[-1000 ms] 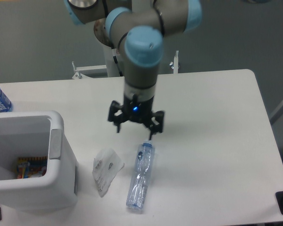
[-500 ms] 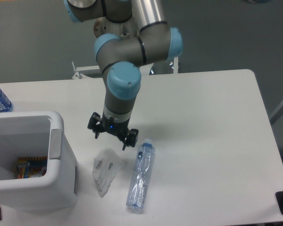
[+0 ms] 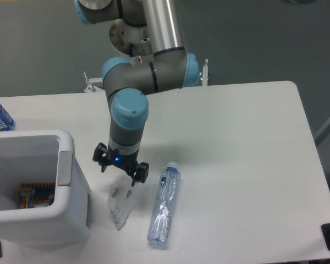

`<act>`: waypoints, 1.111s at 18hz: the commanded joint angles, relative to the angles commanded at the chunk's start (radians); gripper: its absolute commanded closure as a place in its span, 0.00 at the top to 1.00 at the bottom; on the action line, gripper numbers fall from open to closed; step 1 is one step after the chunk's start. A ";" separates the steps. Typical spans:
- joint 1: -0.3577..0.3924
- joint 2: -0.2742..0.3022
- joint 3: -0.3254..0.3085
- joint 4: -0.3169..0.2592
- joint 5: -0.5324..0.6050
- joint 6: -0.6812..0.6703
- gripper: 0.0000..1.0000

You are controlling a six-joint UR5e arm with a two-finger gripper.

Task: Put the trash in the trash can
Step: 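Close the gripper on the crumpled clear plastic wrapper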

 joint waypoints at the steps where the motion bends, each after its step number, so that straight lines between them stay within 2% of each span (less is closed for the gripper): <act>1: -0.005 -0.011 0.000 0.018 0.003 -0.014 1.00; 5: -0.021 -0.029 0.002 0.043 0.043 -0.042 1.00; 6: -0.023 -0.031 0.003 0.043 0.052 -0.043 0.92; 10: -0.025 -0.023 0.002 0.043 0.055 -0.098 0.10; 11: -0.025 -0.020 0.003 0.043 0.055 -0.106 0.00; 16: -0.025 -0.009 0.008 0.041 0.052 -0.112 0.00; 20: -0.015 0.029 0.017 0.040 0.038 -0.109 0.00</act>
